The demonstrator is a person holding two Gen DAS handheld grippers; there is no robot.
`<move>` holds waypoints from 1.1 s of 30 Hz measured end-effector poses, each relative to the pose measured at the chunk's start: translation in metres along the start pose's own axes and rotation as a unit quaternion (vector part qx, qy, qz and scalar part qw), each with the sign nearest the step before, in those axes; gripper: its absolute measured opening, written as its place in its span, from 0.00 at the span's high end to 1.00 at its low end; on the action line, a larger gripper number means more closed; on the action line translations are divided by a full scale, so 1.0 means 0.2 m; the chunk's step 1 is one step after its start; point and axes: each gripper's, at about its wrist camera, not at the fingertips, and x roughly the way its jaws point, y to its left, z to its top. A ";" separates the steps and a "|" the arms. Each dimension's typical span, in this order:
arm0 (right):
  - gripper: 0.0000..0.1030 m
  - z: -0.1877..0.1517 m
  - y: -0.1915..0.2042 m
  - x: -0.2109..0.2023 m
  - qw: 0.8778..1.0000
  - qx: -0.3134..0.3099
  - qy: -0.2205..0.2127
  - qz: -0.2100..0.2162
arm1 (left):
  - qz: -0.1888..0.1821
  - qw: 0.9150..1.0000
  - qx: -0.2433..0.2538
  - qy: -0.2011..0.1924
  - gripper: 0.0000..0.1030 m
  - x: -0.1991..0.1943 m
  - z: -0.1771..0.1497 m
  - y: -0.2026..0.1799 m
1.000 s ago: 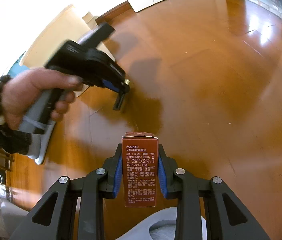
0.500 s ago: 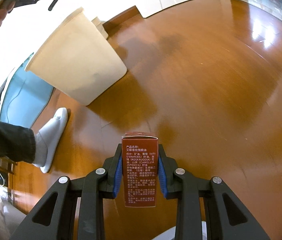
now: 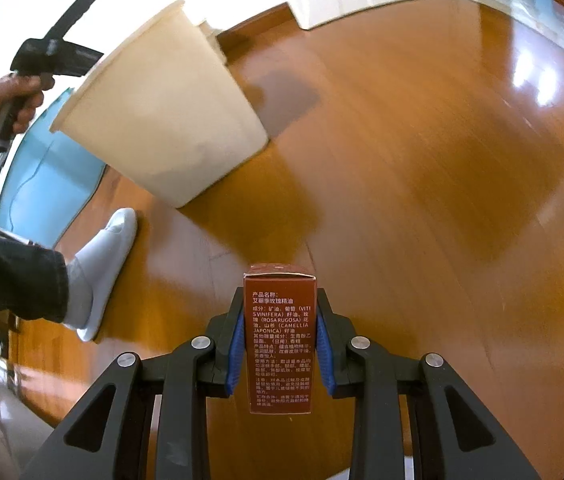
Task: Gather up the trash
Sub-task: 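Drop the lighter into the wastebasket with the left tool while the right tool drops the red box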
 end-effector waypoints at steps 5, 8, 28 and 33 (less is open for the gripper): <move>0.69 0.21 0.15 -0.12 0.999 -0.051 0.005 -0.011 | -0.021 1.000 0.005 0.008 0.82 0.05 -0.08 -0.01; 0.69 0.36 0.25 -0.25 0.997 -0.079 -0.001 -0.026 | -0.016 1.000 -0.001 -0.006 0.73 0.03 -0.09 0.02; 0.69 1.55 1.09 -0.07 0.991 -0.131 0.011 -0.030 | -0.030 0.992 -0.043 -0.118 0.55 -0.72 -0.25 0.64; 0.66 1.65 1.17 0.39 0.991 -0.086 0.066 -0.074 | -0.048 0.989 -0.078 -0.118 0.04 -0.81 -0.31 0.81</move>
